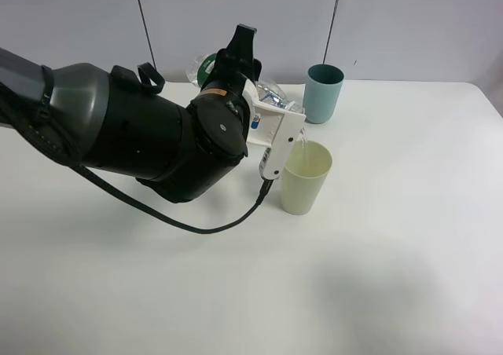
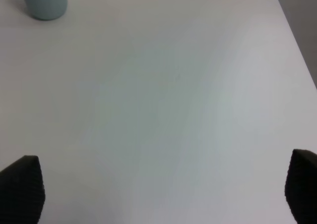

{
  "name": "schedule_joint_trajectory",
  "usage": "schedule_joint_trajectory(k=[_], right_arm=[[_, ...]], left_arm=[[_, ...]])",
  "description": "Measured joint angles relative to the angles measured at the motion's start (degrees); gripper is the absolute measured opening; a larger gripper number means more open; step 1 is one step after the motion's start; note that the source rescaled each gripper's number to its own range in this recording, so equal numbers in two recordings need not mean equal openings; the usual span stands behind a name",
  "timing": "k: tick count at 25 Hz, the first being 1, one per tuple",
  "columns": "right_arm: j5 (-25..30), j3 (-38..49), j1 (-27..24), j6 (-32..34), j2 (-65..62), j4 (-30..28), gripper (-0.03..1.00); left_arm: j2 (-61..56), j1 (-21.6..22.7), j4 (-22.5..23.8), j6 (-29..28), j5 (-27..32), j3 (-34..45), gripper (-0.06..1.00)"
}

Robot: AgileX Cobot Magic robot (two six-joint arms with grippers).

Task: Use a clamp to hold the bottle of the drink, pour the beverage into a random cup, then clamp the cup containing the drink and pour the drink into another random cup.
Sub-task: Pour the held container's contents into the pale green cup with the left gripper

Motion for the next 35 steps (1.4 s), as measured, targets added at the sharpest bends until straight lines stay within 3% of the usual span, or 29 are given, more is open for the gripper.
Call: schedule_joint_trajectory(k=[12, 35], right_arm=[[0.0, 0.0, 0.0, 0.0, 0.0, 0.0, 1.0], [0.0, 0.0, 0.0, 0.0, 0.0, 0.0, 1.0]], left_arm=[[0.0, 0.0, 0.1, 2.2, -1.4, 0.0, 0.06], [0.0, 0.0, 4.8, 2.8, -5.2, 0.0, 0.06]])
